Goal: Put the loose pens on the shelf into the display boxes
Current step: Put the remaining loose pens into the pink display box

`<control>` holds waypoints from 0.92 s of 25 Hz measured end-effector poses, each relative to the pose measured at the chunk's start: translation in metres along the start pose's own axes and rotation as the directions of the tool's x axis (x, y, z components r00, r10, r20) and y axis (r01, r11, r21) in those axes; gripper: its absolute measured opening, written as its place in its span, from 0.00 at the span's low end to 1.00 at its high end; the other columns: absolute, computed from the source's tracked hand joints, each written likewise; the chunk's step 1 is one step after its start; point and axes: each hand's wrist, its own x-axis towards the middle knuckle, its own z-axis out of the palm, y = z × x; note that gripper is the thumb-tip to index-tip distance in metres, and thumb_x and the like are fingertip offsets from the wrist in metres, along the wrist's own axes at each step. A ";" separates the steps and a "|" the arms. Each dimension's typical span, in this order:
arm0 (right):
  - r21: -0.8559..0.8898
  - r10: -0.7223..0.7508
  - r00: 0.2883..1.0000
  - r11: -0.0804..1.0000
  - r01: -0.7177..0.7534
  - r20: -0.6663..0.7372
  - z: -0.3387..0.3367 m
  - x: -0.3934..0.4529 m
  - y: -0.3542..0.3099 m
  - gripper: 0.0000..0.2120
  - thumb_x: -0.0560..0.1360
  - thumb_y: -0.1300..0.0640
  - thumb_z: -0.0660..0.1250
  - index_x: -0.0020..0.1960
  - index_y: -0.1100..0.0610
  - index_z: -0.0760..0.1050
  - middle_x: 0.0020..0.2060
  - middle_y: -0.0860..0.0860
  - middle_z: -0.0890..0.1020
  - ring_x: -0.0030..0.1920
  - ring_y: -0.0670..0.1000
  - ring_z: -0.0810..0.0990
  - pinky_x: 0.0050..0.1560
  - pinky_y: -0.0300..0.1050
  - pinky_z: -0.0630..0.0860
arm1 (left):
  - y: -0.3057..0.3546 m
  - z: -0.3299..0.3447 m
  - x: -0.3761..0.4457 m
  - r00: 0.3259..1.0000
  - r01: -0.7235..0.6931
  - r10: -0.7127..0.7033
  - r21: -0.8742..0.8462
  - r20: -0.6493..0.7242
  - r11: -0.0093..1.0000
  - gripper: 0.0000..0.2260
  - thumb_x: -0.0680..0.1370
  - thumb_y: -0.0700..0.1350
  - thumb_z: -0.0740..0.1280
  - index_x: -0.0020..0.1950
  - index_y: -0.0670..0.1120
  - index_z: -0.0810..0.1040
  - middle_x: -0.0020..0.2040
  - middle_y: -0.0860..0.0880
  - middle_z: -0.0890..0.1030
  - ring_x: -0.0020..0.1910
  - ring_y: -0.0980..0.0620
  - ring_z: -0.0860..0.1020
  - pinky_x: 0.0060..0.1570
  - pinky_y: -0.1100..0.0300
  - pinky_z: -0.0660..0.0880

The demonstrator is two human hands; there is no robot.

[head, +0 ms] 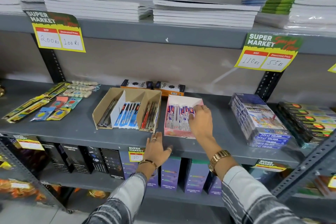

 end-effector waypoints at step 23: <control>0.152 0.249 0.943 0.946 -0.285 0.220 0.046 0.034 -0.022 0.07 0.74 0.57 0.67 0.47 0.61 0.76 0.44 0.57 0.82 0.41 0.54 0.80 0.28 0.36 0.68 | -0.030 0.029 0.007 0.979 -0.148 0.171 0.191 -0.112 0.970 0.59 0.58 0.74 0.22 0.75 0.37 0.52 0.77 0.39 0.57 0.77 0.43 0.54 0.70 0.57 0.38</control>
